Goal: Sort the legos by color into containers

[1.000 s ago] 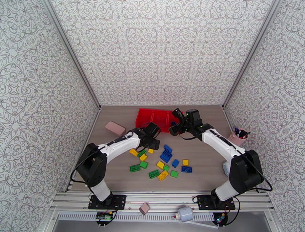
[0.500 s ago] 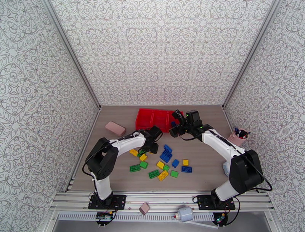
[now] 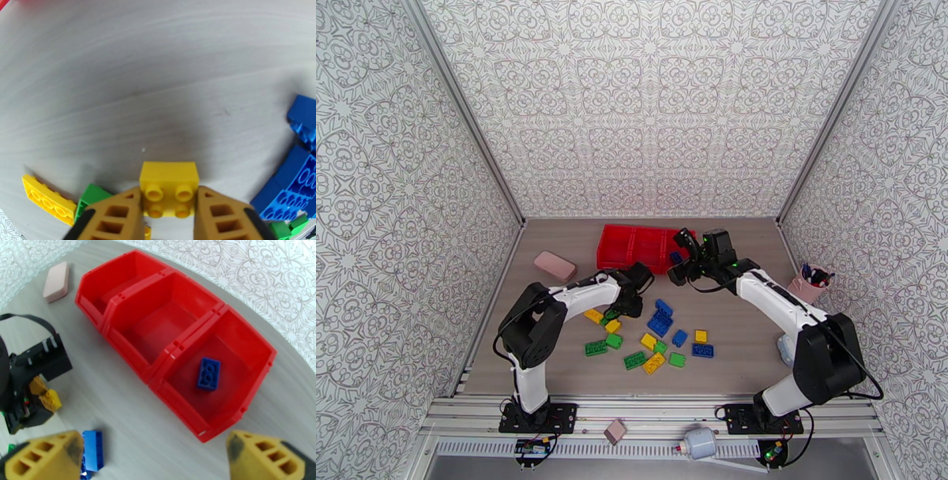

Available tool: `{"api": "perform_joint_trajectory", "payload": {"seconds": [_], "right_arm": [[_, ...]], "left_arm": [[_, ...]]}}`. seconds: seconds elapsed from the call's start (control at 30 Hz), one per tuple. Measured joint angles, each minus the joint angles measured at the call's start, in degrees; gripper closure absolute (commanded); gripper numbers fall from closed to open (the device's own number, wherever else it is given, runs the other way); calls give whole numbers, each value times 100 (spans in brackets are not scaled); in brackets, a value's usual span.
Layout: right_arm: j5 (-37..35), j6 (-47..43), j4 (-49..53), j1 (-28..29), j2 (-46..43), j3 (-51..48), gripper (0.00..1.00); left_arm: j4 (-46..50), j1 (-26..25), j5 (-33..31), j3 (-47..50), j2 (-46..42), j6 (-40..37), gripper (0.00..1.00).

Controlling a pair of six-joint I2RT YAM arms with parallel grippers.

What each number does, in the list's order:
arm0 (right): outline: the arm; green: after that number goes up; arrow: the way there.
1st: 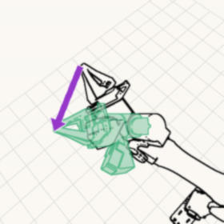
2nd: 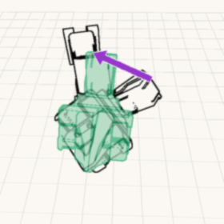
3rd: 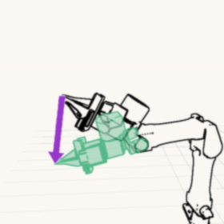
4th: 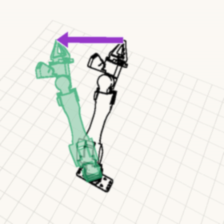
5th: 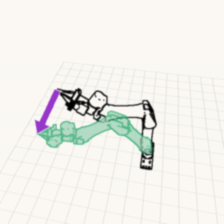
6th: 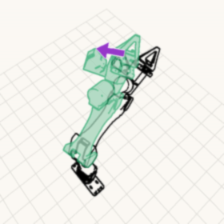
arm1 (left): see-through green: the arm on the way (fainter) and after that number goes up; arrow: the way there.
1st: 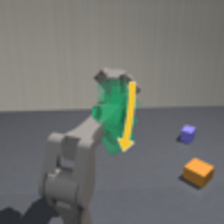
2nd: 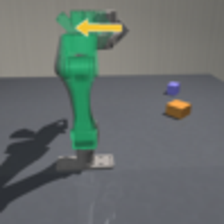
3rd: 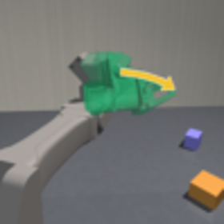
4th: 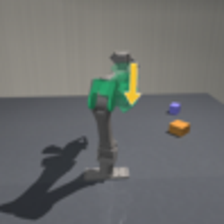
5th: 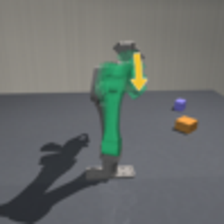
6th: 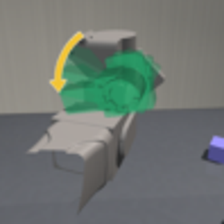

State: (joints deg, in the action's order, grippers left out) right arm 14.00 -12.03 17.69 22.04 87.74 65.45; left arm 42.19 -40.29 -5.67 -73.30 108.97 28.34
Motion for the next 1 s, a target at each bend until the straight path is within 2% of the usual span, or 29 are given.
{"api": "perform_joint_trajectory", "payload": {"seconds": [0.53, 0.73, 1.0], "right_arm": [[308, 262, -96, -4, -463, -240, 0], [514, 463, -223, -4, -575, -356, 0], [706, 693, -468, -4, -671, -448, 0]], "left_arm": [[-149, 142, -74, -284, -535, 20, 69], [-391, 402, -192, -1189, -313, -20, 69], [-734, 627, -286, -2822, 778, -284, 69]]}}
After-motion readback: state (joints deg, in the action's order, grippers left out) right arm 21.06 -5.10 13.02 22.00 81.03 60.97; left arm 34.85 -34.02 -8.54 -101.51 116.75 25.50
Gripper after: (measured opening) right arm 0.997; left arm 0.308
